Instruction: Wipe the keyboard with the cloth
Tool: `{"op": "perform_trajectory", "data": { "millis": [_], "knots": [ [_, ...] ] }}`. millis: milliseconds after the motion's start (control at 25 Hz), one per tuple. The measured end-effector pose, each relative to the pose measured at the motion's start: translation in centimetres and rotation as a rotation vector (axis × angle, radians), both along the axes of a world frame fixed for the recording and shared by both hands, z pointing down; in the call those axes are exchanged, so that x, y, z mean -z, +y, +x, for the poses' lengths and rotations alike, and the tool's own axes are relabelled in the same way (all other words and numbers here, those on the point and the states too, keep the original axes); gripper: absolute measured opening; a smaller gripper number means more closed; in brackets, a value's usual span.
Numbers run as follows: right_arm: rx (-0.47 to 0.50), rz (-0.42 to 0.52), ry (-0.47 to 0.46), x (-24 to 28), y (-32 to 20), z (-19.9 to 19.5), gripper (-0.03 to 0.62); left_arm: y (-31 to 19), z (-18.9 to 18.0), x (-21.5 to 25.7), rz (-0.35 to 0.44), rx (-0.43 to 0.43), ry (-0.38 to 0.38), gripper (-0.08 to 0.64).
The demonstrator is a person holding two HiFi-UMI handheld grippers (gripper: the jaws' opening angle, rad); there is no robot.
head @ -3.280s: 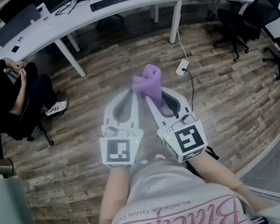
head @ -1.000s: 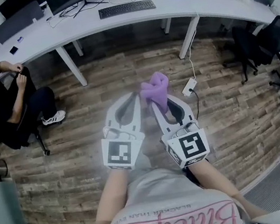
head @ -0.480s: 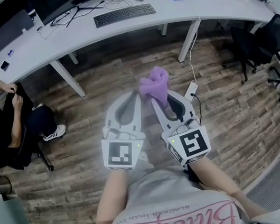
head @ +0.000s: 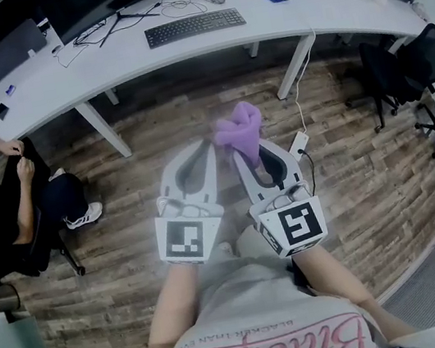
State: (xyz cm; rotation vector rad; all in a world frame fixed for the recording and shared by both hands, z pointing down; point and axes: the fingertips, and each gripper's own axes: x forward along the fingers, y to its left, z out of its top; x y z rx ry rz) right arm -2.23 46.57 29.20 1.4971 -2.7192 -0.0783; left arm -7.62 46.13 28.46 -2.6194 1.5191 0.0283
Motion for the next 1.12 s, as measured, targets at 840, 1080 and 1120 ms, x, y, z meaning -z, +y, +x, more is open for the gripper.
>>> {"op": "perform_trajectory", "data": {
  "millis": [840,1080,1120],
  "knots": [
    [0.072,-0.018,-0.049,-0.6,-13.9,0.9,0.089,-13.9,0.7,-0.4,-0.023,0.092,-0.004,0.007],
    [0.124,-0.032,-0.049,-0.4,-20.2,2.6,0.089,-19.9,3.0,0.2,-0.018,0.116,0.006,0.007],
    [0.125,-0.036,-0.055,-0.4,-21.5,2.8,0.089,-21.0,3.2,0.2,-0.026,0.124,0.005,0.007]
  ]
}}
